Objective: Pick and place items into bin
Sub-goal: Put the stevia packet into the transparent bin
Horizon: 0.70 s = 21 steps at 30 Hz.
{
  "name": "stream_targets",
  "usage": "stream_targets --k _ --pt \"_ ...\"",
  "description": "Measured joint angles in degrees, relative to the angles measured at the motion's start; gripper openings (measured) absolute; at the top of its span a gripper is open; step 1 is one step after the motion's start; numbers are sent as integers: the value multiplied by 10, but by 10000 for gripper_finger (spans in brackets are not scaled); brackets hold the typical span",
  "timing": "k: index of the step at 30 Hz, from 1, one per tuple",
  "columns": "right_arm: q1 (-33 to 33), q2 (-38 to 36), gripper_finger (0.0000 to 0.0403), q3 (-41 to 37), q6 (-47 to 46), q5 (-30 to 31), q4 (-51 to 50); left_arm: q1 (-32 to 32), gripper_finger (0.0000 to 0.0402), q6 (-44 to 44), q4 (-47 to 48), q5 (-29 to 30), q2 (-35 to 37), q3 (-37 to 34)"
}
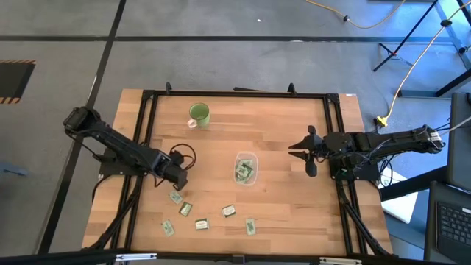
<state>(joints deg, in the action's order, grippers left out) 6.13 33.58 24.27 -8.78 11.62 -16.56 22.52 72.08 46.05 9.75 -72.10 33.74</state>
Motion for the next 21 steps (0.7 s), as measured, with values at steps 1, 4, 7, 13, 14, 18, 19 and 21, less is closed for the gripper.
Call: stream_targets --k 1,4,7,13,14,18,19,21 --pt "0 0 97 0 0 0 3 0 56 9 -3 -5 -1 -2" --pt "0 0 97 0 0 0 6 0 56 22 -4 -16 -11 -5" --pt "0 0 97 0 0 0 6 0 56 17 -9 -22 -36 -5" --pt "0 0 97 0 1 0 5 -5 56 12 -10 -40 -97 3" --pt "0 0 97 0 1 0 5 -5 56 12 -9 -39 -100 4" --pt "0 0 97 0 2 0 5 -5 56 -6 -1 -36 -105 16" --pt "0 0 97 0 2 0 5 -5 56 -13 0 -34 -105 21" --pt "0 0 97 0 2 0 5 -5 55 -29 -2 -31 -105 30"
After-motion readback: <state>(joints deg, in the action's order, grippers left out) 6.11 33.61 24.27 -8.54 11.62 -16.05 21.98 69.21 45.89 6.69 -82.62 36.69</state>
